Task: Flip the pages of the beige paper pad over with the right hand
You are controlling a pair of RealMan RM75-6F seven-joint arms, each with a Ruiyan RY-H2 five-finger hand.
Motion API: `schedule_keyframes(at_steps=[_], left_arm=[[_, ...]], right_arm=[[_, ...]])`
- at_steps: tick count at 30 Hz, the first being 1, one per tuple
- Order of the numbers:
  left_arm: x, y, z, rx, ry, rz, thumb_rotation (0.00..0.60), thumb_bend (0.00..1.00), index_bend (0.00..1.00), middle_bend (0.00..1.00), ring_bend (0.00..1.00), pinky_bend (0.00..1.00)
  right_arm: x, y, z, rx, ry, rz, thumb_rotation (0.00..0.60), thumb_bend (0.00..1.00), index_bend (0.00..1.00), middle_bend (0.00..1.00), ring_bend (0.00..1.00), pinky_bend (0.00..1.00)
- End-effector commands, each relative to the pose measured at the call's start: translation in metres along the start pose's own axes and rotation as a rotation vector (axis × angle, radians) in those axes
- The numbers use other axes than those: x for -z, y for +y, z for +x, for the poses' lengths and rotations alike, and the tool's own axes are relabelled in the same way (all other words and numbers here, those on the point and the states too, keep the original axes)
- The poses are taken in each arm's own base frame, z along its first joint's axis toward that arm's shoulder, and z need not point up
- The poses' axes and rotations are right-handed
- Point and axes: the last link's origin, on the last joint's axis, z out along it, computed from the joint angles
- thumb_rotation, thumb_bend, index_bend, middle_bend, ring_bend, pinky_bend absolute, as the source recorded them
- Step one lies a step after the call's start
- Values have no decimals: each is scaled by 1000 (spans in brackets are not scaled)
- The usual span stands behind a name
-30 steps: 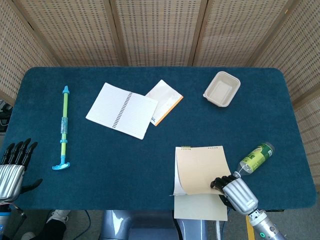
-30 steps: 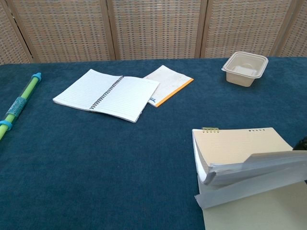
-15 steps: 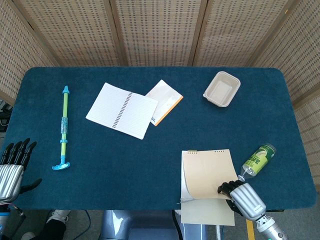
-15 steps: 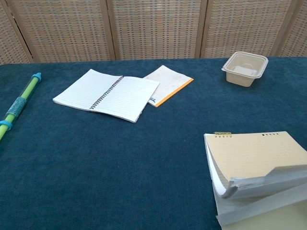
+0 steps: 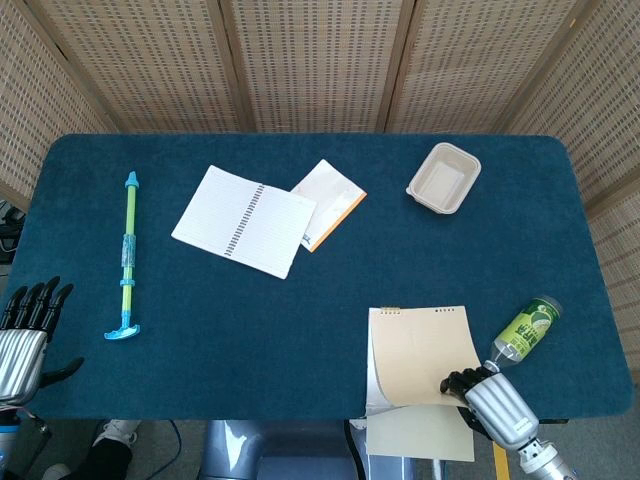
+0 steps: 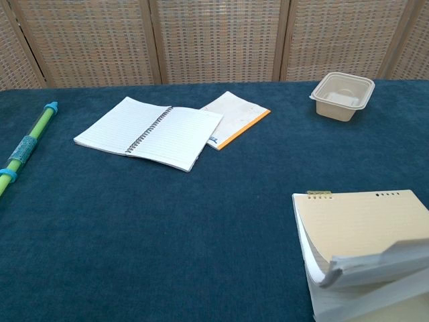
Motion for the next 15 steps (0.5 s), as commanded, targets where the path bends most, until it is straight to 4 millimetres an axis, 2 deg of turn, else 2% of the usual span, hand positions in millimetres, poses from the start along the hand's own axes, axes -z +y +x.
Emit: schedule_keyframes(at_steps=[1, 9, 15], left_arm=[[0, 0, 0, 1, 0, 1, 600, 35, 0, 0, 0, 0], [-1, -1, -1, 0, -3, 4, 600, 35, 0, 0, 0, 0], [-2, -2, -1, 2, -1, 8, 600, 35, 0, 0, 0, 0]], right_arm=[[-9, -2, 7, 6, 18, 14, 600, 823, 630, 537, 483, 562], [-41, -7, 31, 38, 55, 35, 600, 824, 630, 537, 482, 562], [-67, -5, 49, 68, 73, 20, 600, 824, 630, 537, 483, 562]])
